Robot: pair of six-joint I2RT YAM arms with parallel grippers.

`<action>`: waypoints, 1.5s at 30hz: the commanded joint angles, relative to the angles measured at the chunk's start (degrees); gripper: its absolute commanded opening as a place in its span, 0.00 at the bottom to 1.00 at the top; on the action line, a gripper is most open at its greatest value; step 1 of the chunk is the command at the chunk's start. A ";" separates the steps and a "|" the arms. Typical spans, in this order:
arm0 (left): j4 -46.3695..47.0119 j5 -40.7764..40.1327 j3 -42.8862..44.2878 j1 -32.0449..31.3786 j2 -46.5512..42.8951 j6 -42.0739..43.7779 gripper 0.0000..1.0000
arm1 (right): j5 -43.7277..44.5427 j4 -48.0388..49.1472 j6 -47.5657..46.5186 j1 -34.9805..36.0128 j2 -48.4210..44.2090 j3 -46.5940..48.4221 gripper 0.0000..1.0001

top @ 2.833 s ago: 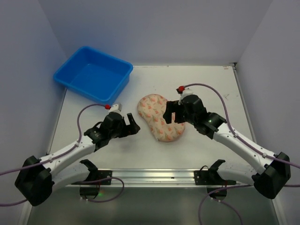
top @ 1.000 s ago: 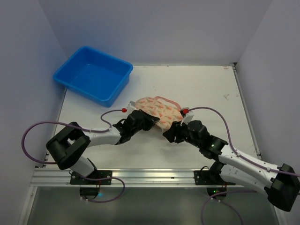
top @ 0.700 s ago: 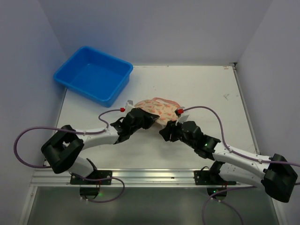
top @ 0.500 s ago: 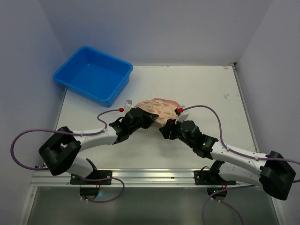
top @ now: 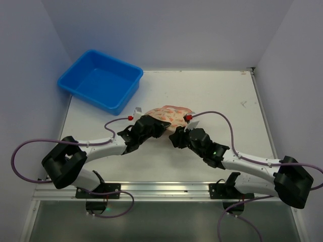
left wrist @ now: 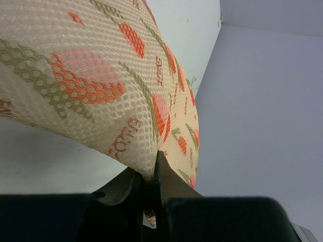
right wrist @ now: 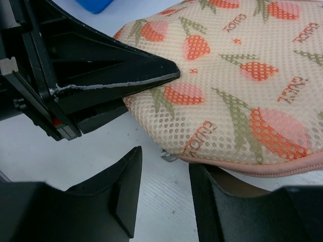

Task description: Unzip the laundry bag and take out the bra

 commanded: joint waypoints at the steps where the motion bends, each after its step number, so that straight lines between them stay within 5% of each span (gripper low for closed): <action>1: 2.24 -1.33 2.35 -0.24 -0.63 -0.87 0.01 | 3.75 4.13 -0.95 0.27 0.87 3.39 0.43; 8: 2.33 -2.03 1.56 -0.24 -1.07 -0.26 0.01 | 6.13 3.42 -0.60 0.27 2.02 4.35 0.36; 17: 1.10 -3.26 0.68 -0.16 -1.50 1.06 0.01 | 7.37 -4.03 -0.07 0.27 -2.45 3.74 0.00; 37: 2.68 12.73 -8.54 9.77 -5.45 21.54 0.00 | -3.70 -39.55 2.57 -6.50 -18.20 5.41 0.00; 45: 4.00 26.93 -2.58 15.74 -0.29 42.36 0.00 | -8.97 -43.51 2.22 -8.34 -16.36 8.66 0.00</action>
